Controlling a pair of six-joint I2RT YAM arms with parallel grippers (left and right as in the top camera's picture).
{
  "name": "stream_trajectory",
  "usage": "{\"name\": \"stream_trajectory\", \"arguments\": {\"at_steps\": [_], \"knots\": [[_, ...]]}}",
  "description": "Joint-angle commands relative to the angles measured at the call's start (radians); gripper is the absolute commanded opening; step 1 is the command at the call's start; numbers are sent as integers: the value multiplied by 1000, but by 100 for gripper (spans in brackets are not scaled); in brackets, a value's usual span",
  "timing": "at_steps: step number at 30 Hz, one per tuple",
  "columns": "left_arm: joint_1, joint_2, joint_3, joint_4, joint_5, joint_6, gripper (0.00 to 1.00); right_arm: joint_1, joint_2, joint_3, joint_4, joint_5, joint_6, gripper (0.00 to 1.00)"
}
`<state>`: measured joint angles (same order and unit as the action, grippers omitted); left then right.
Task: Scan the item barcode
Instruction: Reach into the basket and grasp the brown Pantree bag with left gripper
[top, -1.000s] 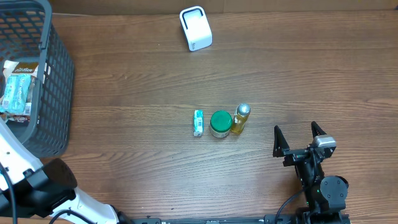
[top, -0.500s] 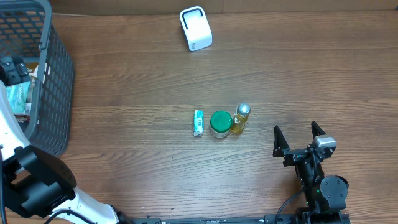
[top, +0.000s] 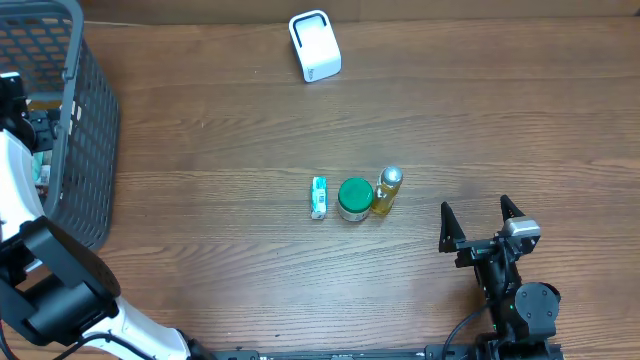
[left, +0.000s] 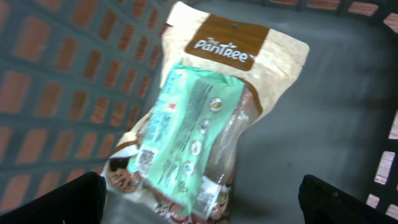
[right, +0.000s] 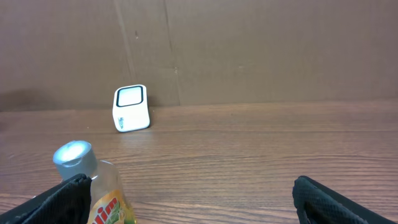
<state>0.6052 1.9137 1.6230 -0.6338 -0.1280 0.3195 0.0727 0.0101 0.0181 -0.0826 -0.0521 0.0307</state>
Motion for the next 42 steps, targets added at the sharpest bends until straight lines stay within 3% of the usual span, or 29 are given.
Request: {"name": "stream_trajectory", "arguments": {"at_steps": [1,18,42], "knots": [[24,57,-12,8,77,52,100,4,-7,-10,4,2,7,100],[46,194,-12,56,129,172,99,4,-7,-10,4,2,7,100],[40,282,-10,93,29,186,98,4,-7,-10,4,2,7,100]]}}
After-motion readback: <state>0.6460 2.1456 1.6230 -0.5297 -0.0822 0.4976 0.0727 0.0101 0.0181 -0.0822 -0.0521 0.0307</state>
